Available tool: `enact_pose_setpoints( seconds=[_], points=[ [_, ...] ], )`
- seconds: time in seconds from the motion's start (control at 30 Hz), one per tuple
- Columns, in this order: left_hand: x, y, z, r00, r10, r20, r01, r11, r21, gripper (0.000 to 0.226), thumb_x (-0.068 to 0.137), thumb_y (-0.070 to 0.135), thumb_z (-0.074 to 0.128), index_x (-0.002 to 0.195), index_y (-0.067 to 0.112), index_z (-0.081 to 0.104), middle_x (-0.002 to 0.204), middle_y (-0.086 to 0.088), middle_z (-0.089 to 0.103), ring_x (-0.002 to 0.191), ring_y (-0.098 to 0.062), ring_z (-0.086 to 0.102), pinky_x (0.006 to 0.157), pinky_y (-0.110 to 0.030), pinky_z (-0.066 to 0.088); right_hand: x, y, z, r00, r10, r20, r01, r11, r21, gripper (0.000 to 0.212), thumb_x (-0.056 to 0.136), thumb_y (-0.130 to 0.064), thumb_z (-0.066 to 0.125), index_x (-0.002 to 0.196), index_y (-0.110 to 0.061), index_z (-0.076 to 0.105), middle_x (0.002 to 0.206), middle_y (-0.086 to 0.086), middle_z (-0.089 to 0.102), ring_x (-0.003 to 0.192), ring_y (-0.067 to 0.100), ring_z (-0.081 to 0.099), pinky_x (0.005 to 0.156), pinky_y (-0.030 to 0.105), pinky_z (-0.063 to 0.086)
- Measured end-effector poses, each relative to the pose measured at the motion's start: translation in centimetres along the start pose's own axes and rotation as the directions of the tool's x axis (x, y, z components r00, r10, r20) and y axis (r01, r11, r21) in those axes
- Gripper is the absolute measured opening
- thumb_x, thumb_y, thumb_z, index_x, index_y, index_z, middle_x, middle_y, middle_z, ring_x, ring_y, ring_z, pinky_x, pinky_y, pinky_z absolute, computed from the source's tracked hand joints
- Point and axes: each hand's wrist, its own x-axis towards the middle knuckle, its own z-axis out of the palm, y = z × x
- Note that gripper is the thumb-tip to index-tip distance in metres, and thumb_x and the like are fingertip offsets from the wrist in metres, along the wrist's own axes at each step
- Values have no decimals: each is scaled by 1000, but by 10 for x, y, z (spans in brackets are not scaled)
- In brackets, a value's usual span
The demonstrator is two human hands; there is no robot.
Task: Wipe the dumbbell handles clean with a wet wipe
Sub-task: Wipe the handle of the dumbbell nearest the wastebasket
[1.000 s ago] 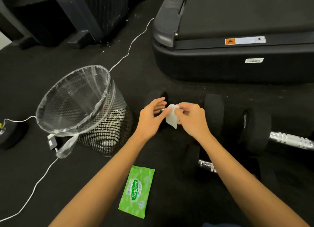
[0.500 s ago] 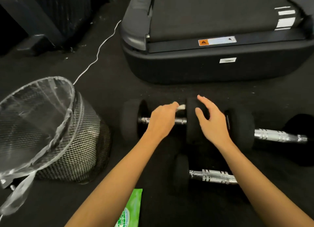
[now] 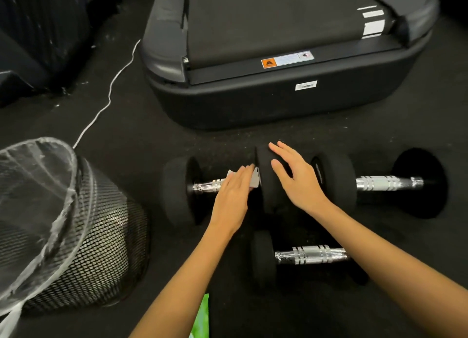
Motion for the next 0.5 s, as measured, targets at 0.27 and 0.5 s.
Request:
enact_pose_setpoints(
  seconds=[0.27, 0.5],
  points=[
    [-3, -9, 6, 997, 71, 11, -71, 997, 21, 70, 72, -15, 72, 137, 1, 51, 140, -15, 54, 133, -27, 49, 114, -43, 35, -3, 5, 5, 999, -10, -37, 11, 1000, 22, 44, 103, -29, 45, 147, -26, 42, 157, -6, 33, 144, 3, 25, 103, 1, 17],
    [-36, -3, 12, 1000, -2, 9, 3, 997, -75, 82, 78, -23, 58, 149, 10, 35, 155, -7, 36, 146, -24, 27, 122, -35, 15, -5, 3, 13, 998, -38, -48, 43, 995, 93, 41, 106, -22, 38, 146, -28, 43, 161, -3, 24, 149, 9, 18, 115, 17, 19]
  ],
)
